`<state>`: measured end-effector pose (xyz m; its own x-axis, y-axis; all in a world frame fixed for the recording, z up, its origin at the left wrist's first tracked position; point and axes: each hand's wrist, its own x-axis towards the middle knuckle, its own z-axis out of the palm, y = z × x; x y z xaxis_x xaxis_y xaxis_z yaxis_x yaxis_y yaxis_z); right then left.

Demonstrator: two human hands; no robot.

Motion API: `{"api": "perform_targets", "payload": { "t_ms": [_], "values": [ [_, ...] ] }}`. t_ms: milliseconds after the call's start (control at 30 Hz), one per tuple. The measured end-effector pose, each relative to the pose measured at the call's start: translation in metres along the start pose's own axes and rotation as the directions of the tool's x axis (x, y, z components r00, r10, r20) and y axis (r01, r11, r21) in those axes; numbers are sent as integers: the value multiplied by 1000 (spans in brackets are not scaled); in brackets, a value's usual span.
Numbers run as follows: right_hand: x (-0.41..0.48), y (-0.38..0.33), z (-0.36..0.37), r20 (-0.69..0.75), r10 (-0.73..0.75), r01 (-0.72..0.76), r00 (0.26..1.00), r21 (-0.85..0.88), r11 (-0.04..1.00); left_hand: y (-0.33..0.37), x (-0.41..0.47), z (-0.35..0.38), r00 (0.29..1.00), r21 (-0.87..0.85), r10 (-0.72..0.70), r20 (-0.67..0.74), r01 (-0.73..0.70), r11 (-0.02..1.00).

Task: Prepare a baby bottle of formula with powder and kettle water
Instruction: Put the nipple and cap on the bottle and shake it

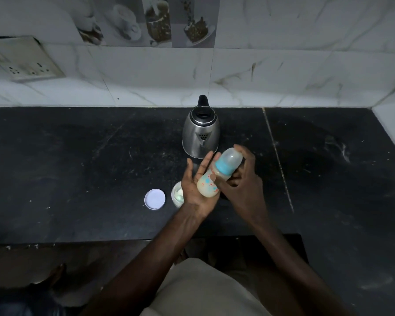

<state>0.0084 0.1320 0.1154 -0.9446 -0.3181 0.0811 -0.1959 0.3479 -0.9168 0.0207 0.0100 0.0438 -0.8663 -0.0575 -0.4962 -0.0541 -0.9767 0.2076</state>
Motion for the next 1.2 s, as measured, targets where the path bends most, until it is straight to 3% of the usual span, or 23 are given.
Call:
{"api": "perform_targets", "payload": {
  "t_ms": [133,300,367,400,467,500,533,600,633,667,733,767,800,867,900,1000,1067,1133,1200],
  "values": [
    [5,5,-9,163,34,-31,986,-25,999,-1,-4,-3,999,28,-9,-42,10,1000],
    [8,0,-13,184,29,-17,982,-68,998,-2,-4,-1,1000,55,-4,-16,5,998],
    [15,-12,-20,95,-27,44,995,-178,983,-4,-2,-1,1000,88,15,-26,-13,996],
    [21,-20,-26,-16,-70,66,997,-170,983,-3,-2,0,999,119,39,-33,-35,992],
    [26,-31,-32,-315,-152,169,937,28,985,-1,0,0,998,152,63,-30,-57,987],
    [25,-30,-31,-395,-158,205,905,80,976,1,1,-1,998,144,60,-25,-55,988],
    [22,-32,-26,-382,-144,195,913,96,976,2,1,-1,998,123,55,-28,-51,991],
    [10,-28,-17,-121,-141,126,983,-122,985,2,-1,-3,998,101,56,-37,-52,994],
    [5,-21,-16,-62,-154,139,986,-205,969,2,-1,-4,997,105,66,-44,-61,993],
    [6,-19,-19,-114,-160,136,980,-191,972,3,1,-4,996,120,76,-55,-69,990],
    [13,-27,-24,-373,-132,151,918,21,988,5,4,-4,996,130,80,-48,-73,989],
    [16,-31,-23,-398,-122,162,909,70,984,4,5,-6,996,118,78,-41,-73,990],
    [16,-38,-19,-328,-113,143,938,67,988,4,4,-8,996,99,76,-39,-72,992],
    [8,-37,-13,-79,-114,109,990,-63,992,1,2,-11,997,89,65,-31,-62,994],
    [7,-36,-13,-99,-119,114,988,-58,992,2,2,-10,995,115,77,-58,-70,991],
    [15,-34,-19,-396,-100,168,913,142,975,9,3,-7,992,93,103,-73,-96,991],
    [14,-34,-13,-278,-36,61,960,82,995,8,0,-8,994,29,95,-58,-93,995],
    [-1,-23,0,-21,6,-7,1000,-37,999,5,-3,-8,994,21,77,-75,-75,997],
    [-10,-12,8,58,28,-25,998,-47,999,6,-4,-6,997,11,43,-60,-43,999]
  ]
}}
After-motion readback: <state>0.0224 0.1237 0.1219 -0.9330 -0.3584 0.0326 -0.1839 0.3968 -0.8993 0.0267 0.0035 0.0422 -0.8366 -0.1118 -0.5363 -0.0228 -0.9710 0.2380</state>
